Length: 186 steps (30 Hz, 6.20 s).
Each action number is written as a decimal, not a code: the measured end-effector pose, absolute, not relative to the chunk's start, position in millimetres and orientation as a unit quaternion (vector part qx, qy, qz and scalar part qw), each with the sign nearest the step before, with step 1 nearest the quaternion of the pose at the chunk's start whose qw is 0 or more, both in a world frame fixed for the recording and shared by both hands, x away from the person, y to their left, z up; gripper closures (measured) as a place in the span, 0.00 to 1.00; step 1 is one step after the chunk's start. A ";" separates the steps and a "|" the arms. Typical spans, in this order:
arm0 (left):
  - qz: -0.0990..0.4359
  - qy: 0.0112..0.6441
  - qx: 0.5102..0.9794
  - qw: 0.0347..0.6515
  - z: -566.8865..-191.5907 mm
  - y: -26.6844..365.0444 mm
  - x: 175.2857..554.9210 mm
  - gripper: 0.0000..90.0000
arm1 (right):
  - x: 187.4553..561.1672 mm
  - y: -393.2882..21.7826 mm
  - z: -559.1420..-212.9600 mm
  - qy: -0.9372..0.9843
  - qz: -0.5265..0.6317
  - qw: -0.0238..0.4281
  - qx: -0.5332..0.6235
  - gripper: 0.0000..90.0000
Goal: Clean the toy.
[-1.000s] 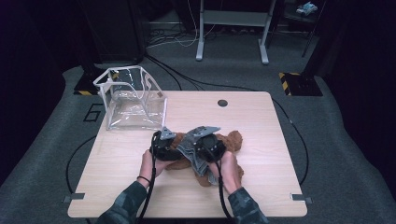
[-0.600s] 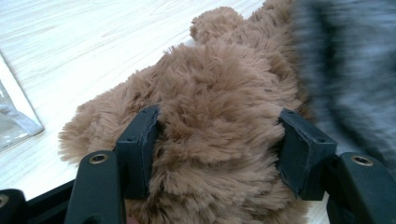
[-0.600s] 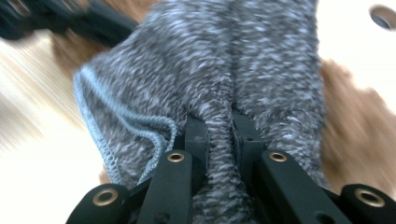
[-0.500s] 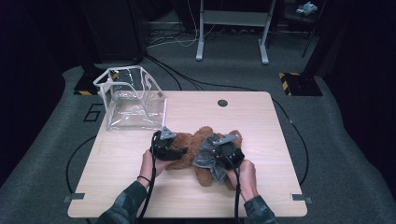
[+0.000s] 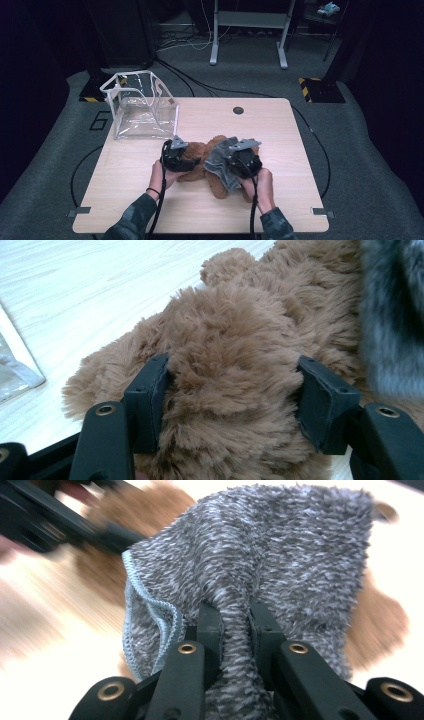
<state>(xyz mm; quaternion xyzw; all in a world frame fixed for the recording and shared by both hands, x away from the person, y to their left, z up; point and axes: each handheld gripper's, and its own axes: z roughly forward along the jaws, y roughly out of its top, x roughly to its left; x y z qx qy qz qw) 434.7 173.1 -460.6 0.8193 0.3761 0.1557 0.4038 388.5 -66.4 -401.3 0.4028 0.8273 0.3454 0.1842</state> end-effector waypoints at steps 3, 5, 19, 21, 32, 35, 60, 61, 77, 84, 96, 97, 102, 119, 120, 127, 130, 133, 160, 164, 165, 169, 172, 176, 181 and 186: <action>0.157 0.374 0.821 0.402 -460.6 173.7 434.7 0.41 | 397.4 -36.9 -403.1 0.845 0.334 0.188 0.372 0.88; 0.156 0.374 0.821 0.401 -460.6 174.1 434.6 0.41 | 407.0 -22.7 -412.2 0.853 0.319 0.181 0.372 0.88; 0.156 0.367 0.819 0.412 -461.9 172.2 435.7 0.41 | 395.8 -97.5 -432.8 0.824 0.319 0.156 0.442 0.89; 0.156 0.367 0.818 0.413 -462.1 172.3 435.9 0.41 | 394.1 -111.2 -437.4 0.816 0.316 0.152 0.459 0.89; 0.156 0.365 0.821 0.411 -461.8 173.5 436.3 0.41 | 410.2 -176.5 -415.8 0.766 0.318 0.194 0.524 0.89; 0.156 0.361 0.824 0.408 -461.6 174.1 436.2 0.41 | 431.3 -173.2 -405.8 0.762 0.324 0.197 0.525 0.89; 0.153 0.356 0.825 0.412 -462.6 175.9 434.8 0.41 | 501.3 -157.1 -455.0 0.776 0.214 0.208 0.555 0.89; 0.153 0.355 0.826 0.411 -462.5 176.4 435.1 0.41 | 500.2 -160.5 -455.1 0.774 0.214 0.206 0.559 0.89; 0.148 0.356 0.825 0.413 -462.4 177.2 435.3 0.41 | 501.9 -130.0 -454.5 0.800 0.273 0.139 0.516 0.89; 0.145 0.359 0.823 0.416 -462.8 176.9 434.7 0.41 | 497.3 -143.1 -456.5 0.784 0.251 0.172 0.541 0.90; 0.147 0.356 0.824 0.415 -462.6 177.3 435.5 0.41 | 488.2 -150.6 -433.4 0.779 0.288 0.191 0.523 0.89; 0.148 0.355 0.826 0.413 -462.3 177.4 435.5 0.41 | 487.0 -143.3 -430.1 0.786 0.295 0.192 0.508 0.89; 0.144 0.359 0.824 0.414 -462.3 177.3 434.7 0.41 | 492.4 -120.1 -439.2 0.809 0.278 0.175 0.488 0.89; 0.146 0.354 0.828 0.409 -461.5 176.3 435.3 0.41 | 470.7 -159.7 -446.5 0.793 0.283 0.149 0.519 0.89; 0.145 0.353 0.828 0.411 -461.7 176.4 435.5 0.41 | 470.3 -155.7 -448.9 0.799 0.284 0.143 0.511 0.89; 0.146 0.355 0.826 0.413 -461.9 175.7 435.6 0.41 | 478.7 -154.3 -472.9 0.800 0.253 0.141 0.526 0.90; 0.144 0.357 0.825 0.414 -462.0 175.8 435.6 0.41 | 477.1 -160.4 -479.9 0.801 0.195 0.168 0.540 0.89; 0.143 0.357 0.826 0.412 -461.6 176.4 435.6 0.41 | 473.1 -176.6 -487.0 0.796 0.190 0.154 0.553 0.89; 0.146 0.359 0.826 0.410 -461.1 174.6 435.0 0.41 | 463.1 -152.9 -479.4 0.818 0.234 0.061 0.523 0.89; 0.145 0.358 0.827 0.408 -460.8 175.2 434.9 0.41 | 454.9 -165.2 -468.2 0.811 0.232 0.084 0.531 0.89; 0.145 0.358 0.827 0.408 -460.8 175.2 434.9 0.41 | 453.2 -168.2 -463.6 0.808 0.239 0.090 0.531 0.89; 0.146 0.356 0.829 0.406 -460.5 175.7 435.4 0.41 | 443.5 -180.4 -430.7 0.791 0.283 0.115 0.530 0.89; 0.146 0.355 0.829 0.406 -460.5 176.2 435.8 0.41 | 437.1 -175.9 -405.8 0.787 0.315 0.129 0.515 0.89; 0.147 0.355 0.829 0.407 -460.6 176.2 435.6 0.41 | 437.2 -155.8 -400.2 0.802 0.313 0.134 0.490 0.89; 0.145 0.360 0.824 0.414 -461.9 175.9 434.9 0.40 | 445.8 -142.5 -419.7 0.808 0.304 0.121 0.490 0.89; 0.149 0.357 0.826 0.409 -461.4 174.0 434.0 0.39 | 445.8 -140.9 -427.9 0.804 0.301 0.113 0.501 0.89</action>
